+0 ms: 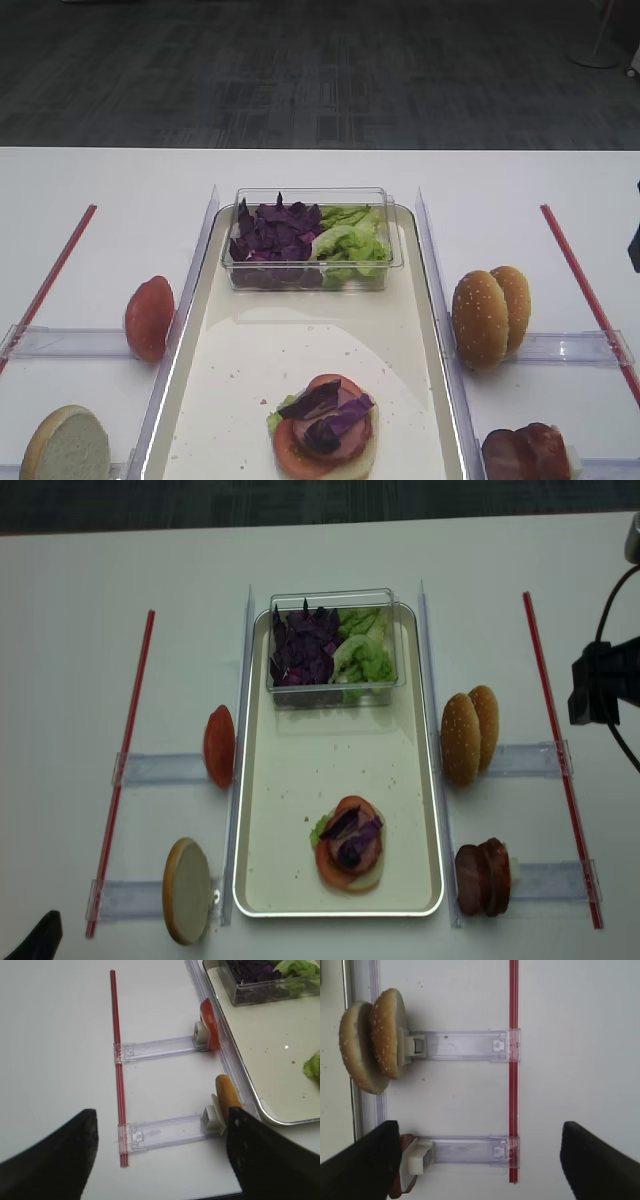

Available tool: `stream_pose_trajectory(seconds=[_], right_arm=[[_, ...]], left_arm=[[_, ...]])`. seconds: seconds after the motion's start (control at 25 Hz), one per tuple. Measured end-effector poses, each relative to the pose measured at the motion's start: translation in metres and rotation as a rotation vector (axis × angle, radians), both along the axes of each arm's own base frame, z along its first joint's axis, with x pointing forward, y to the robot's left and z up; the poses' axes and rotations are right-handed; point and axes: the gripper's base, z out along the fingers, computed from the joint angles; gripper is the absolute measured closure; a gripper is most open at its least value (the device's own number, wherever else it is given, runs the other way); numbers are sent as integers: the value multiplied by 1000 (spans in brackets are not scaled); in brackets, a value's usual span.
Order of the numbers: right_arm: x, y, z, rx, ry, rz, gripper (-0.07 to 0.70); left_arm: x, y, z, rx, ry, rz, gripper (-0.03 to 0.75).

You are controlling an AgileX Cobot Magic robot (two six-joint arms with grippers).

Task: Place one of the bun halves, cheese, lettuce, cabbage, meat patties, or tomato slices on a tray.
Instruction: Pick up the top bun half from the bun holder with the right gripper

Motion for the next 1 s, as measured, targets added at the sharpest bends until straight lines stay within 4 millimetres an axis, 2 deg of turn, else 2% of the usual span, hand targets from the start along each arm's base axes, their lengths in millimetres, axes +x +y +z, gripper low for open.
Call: stream_pose_trajectory(seconds=[0.24, 0.56, 1.0], right_arm=[[25, 3, -5, 31, 37, 16, -13], [33, 11, -10, 86, 32, 48, 80], [44, 58, -28, 150, 62, 178, 122]], left_arm=[[0, 0, 0, 0, 0, 0, 224], [0, 0, 0, 0, 0, 1, 224], [0, 0, 0, 0, 0, 1, 224]])
